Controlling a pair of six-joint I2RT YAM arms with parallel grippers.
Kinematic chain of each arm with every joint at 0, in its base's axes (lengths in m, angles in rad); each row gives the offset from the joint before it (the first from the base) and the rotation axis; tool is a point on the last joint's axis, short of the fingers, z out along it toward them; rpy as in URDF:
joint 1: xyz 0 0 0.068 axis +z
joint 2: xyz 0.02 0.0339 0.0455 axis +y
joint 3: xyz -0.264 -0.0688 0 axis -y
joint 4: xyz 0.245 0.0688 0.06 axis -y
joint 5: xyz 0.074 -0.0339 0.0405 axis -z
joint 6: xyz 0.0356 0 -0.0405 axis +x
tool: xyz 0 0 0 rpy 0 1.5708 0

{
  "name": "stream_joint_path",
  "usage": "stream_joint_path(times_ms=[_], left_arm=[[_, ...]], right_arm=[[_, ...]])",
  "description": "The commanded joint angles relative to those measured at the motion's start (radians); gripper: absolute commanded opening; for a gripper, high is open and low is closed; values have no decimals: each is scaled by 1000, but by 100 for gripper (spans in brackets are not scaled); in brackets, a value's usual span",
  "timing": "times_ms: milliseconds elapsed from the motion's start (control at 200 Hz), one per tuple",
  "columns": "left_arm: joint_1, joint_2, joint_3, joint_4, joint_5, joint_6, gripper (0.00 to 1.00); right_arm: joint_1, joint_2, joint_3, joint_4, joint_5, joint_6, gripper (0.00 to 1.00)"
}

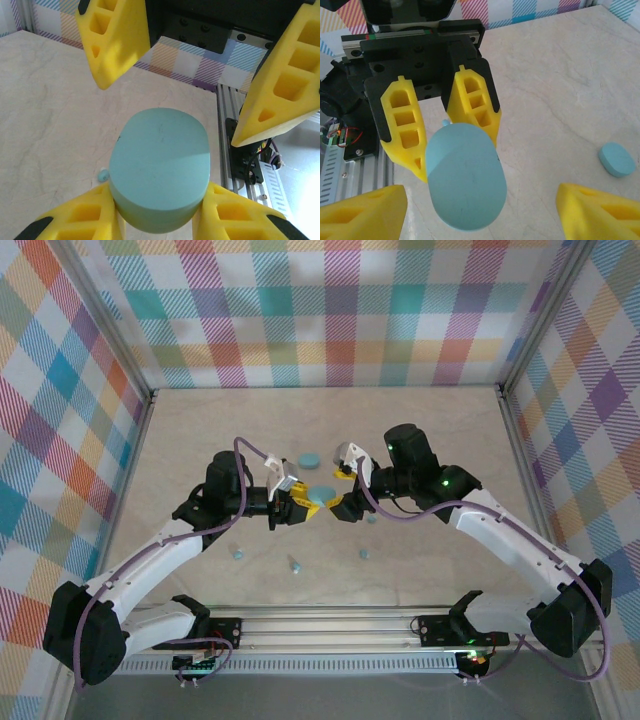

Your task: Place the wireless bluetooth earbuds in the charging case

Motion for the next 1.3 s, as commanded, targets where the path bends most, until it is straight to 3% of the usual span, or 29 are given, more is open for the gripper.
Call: stream_joint_path(times_ms=[0, 315, 705, 1295], left_arm=[[5, -9, 31, -6, 34, 21, 15], [5, -3, 41, -16, 46, 24, 14], [4, 2, 32, -25, 44, 32, 14], [-7, -20, 1, -24, 37, 33, 13]], right_arm=[[5, 8, 14, -23, -42, -25, 78], [6, 55, 43, -36, -24, -27, 78], [4, 52, 93, -29, 104, 3, 77], [-5, 94, 123, -16, 92, 37, 78]])
